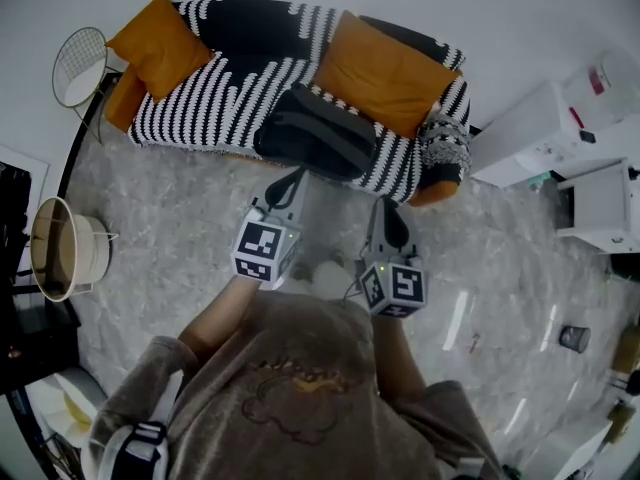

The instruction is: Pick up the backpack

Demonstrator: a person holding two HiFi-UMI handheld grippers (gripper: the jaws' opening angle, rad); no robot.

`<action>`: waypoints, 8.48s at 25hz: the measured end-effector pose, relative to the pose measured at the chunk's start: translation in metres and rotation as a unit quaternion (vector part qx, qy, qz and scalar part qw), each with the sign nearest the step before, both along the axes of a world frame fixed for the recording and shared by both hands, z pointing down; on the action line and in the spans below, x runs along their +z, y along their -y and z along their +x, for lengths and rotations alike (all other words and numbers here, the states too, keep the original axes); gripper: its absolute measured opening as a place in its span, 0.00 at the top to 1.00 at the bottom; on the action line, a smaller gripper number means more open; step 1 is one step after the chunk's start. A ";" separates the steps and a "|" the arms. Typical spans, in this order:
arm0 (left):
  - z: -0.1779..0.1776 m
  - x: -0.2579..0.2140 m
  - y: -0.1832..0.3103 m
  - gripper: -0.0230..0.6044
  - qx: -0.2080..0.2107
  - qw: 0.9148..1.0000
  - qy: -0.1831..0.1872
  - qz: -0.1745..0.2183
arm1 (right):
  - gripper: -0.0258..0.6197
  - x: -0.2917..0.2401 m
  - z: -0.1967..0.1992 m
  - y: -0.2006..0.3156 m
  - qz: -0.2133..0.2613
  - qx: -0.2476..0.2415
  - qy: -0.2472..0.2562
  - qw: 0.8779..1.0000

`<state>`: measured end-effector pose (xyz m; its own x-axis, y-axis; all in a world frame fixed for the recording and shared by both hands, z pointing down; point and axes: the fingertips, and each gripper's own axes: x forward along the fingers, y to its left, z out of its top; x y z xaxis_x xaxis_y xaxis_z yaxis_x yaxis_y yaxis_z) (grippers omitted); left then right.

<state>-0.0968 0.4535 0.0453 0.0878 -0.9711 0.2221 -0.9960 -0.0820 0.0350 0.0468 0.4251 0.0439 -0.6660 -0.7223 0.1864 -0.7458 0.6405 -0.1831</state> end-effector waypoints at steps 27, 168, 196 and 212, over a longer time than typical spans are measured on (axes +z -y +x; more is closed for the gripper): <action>-0.045 0.020 0.268 0.96 0.026 1.000 0.007 -0.014 | 0.96 0.030 -0.049 0.274 -0.022 0.007 0.030 0.999; -0.004 0.527 0.397 0.77 0.531 0.705 0.188 -0.431 | 0.90 0.559 -0.084 0.262 -0.505 0.338 0.274 0.746; -0.080 0.266 0.436 0.91 0.399 0.873 0.044 -0.276 | 0.92 0.300 -0.154 0.321 -0.331 0.085 0.214 0.915; -0.134 0.096 0.423 0.91 0.295 0.946 -0.051 -0.125 | 0.92 0.139 -0.172 0.332 -0.241 -0.029 0.163 0.956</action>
